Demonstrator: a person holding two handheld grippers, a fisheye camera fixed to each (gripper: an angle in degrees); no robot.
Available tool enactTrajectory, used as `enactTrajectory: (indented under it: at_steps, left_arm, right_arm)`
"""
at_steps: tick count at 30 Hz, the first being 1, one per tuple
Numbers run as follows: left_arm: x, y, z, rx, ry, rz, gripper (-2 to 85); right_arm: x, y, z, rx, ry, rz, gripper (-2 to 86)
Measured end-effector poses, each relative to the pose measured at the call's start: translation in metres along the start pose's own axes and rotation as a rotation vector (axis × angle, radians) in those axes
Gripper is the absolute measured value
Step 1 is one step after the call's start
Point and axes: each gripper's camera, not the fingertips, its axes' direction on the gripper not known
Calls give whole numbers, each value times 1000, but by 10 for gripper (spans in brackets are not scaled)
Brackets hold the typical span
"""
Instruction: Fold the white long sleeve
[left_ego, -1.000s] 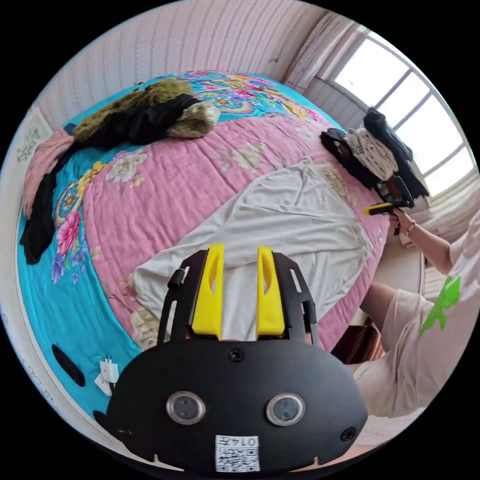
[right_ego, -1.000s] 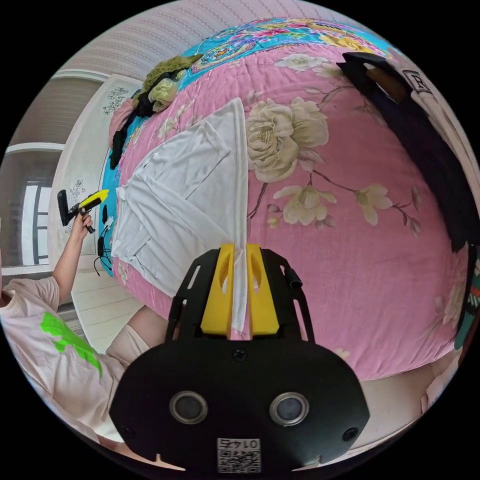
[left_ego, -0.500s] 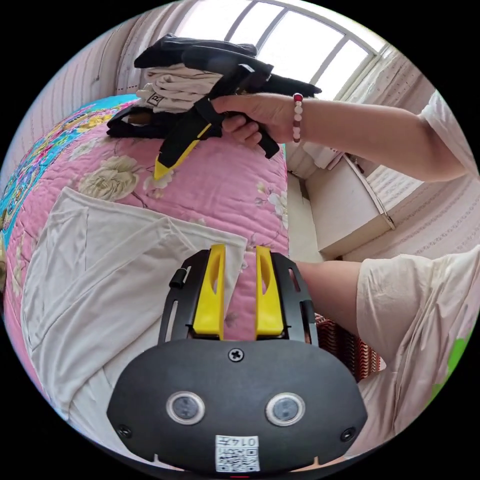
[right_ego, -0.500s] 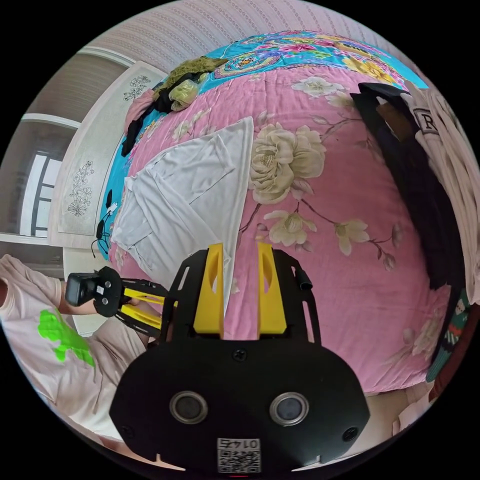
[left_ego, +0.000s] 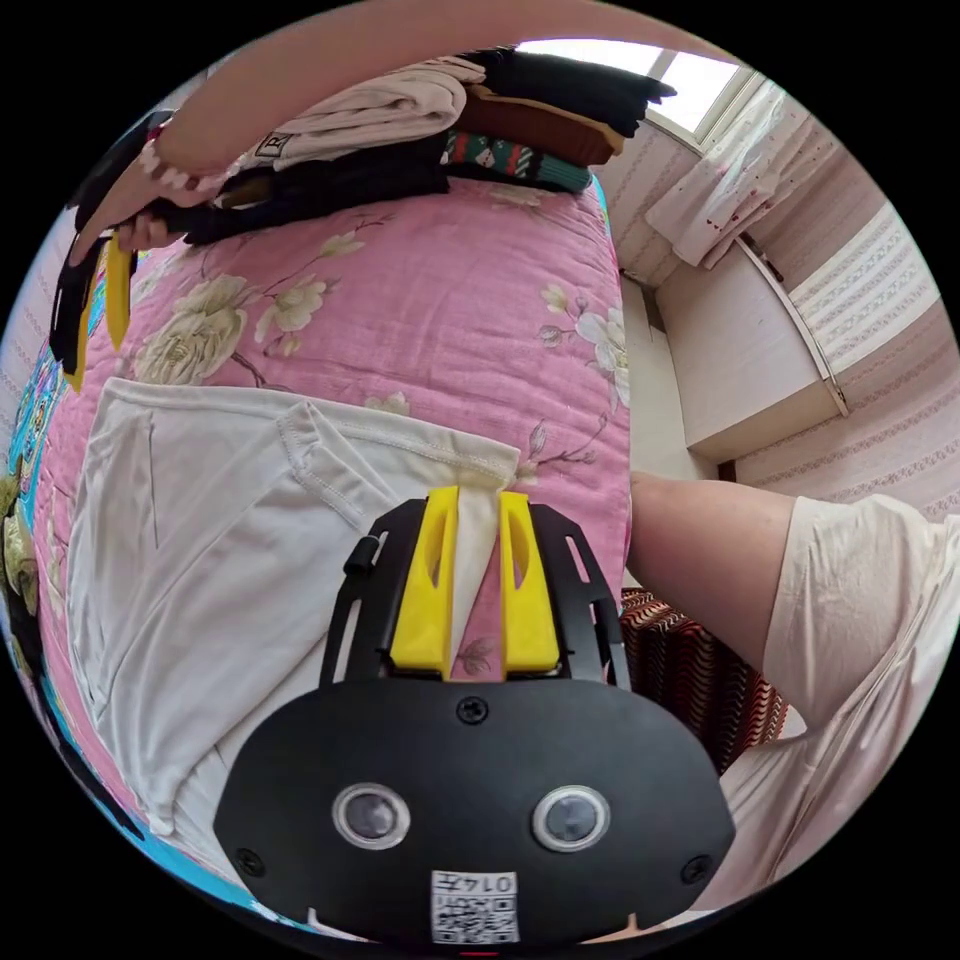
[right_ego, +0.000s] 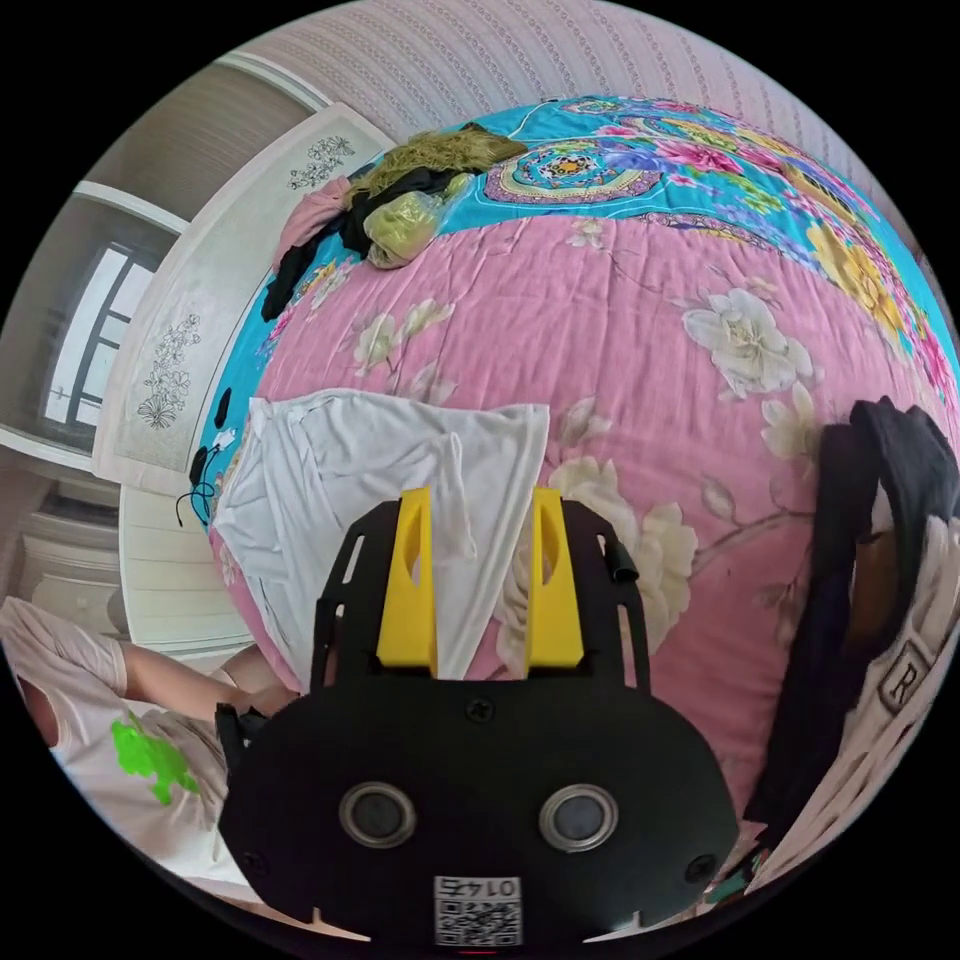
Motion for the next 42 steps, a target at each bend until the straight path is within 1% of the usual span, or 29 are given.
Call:
enactTrajectory:
  at_steps: [1, 3, 7, 8, 9, 11, 16, 20, 21, 23, 25, 28, 29, 31, 35, 39, 42]
  left_arm:
    - [3, 2, 4, 3, 5, -5, 72]
    - [10, 5, 10, 9, 7, -1, 72]
    - [28, 14, 19, 32, -6, 17, 74]
    - [31, 16, 20, 34, 1, 11, 74]
    - [32, 16, 21, 34, 4, 7, 74]
    - [38, 20, 23, 38, 23, 6, 74]
    - [58, 28, 19, 53, 21, 41, 76]
    - [76, 41, -1, 159, 13, 42, 67]
    - [79, 41, -1, 152, 11, 44, 71]
    - [87, 38, 8, 67, 1, 59, 83]
    - [95, 39, 2, 76, -4, 85, 92]
    - [105, 43, -17, 103, 47, 111, 99]
    - [109, 45, -20, 87, 37, 111, 98]
    - [114, 46, -21, 56, 22, 98, 86]
    - [119, 51, -45, 75, -32, 56, 4]
    - [127, 56, -74, 69, -40, 82, -8]
    - [131, 66, -120, 130, -4, 58, -9]
  right_arm:
    - [1, -9, 5, -1, 11, 3, 138]
    - [6, -41, 27, -36, 93, 34, 139]
    - [5, -72, 63, -109, 93, 57, 122]
    - [1, -77, 69, -116, 169, 59, 83]
    - [-4, -81, 73, -119, 195, 29, 20]
    - [-7, -88, 76, -117, 106, -2, 10]
    - [-7, -104, 80, -98, 63, -5, 3]
    - [-14, -118, 94, -108, 81, -34, 2]
    - [-17, -122, 100, -112, 91, -41, 2]
    - [-19, -128, 111, -115, 92, -41, 2]
    - [-22, -134, 122, -116, 90, -38, 2]
    - [-27, -144, 142, -125, 95, -42, 2]
    - [-29, -147, 151, -130, 99, -45, 2]
    - [-31, -153, 164, -134, 105, -46, 2]
    - [-35, -165, 198, -151, 109, -39, 2]
    - [-42, -177, 231, -170, 122, -49, 1]
    - [-47, -188, 249, -182, 125, -67, 1]
